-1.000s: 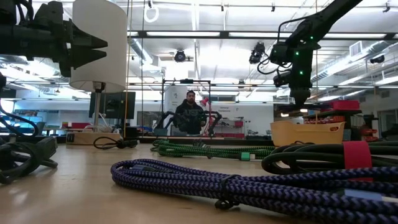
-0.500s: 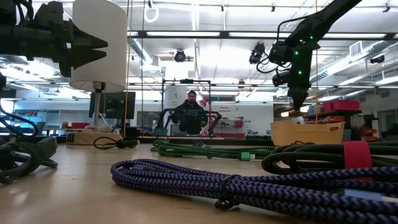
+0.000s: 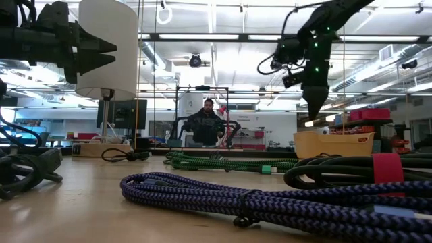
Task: Pick & Place USB Port
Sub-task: Put the black USB cable into the gray bin
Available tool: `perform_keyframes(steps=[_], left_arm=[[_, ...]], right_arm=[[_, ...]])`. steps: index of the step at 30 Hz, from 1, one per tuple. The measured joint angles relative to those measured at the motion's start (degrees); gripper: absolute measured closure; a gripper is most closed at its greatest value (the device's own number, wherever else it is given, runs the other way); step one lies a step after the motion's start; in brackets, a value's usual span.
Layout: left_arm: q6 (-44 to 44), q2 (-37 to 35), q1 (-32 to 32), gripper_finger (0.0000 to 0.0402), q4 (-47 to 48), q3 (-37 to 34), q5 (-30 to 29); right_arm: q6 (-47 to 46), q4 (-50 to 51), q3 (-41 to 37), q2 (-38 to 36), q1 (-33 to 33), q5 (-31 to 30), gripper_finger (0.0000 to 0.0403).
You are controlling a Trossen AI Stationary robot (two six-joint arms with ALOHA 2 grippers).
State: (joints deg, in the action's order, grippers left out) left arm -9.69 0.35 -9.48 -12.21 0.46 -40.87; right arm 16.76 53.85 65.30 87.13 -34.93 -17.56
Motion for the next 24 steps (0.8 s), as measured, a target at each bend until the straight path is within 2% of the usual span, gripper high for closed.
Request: perform_keyframes(steps=[7, 10, 18, 24], left_arm=[[0.0, 0.0, 0.0, 0.022, 0.0, 0.0, 0.0], [0.0, 0.0, 0.0, 0.022, 0.0, 0.0, 0.0], [-0.1, 0.0, 0.0, 0.022, 0.0, 0.0, 0.0], [-0.2, 0.0, 0.0, 0.022, 0.0, 0.0, 0.7]], right_arm=[[-12.4, 3.4, 0.0, 0.0, 10.2, 16.5, 0.0244], [-17.9, 4.5, -0.1, 0.0, 15.2, 20.8, 0.0243], [-31.2, 5.1, -0.1, 0.0, 28.2, 21.0, 0.0243], [-44.2, 3.9, -1.9, -0.1, 35.2, 16.6, 0.0243]])
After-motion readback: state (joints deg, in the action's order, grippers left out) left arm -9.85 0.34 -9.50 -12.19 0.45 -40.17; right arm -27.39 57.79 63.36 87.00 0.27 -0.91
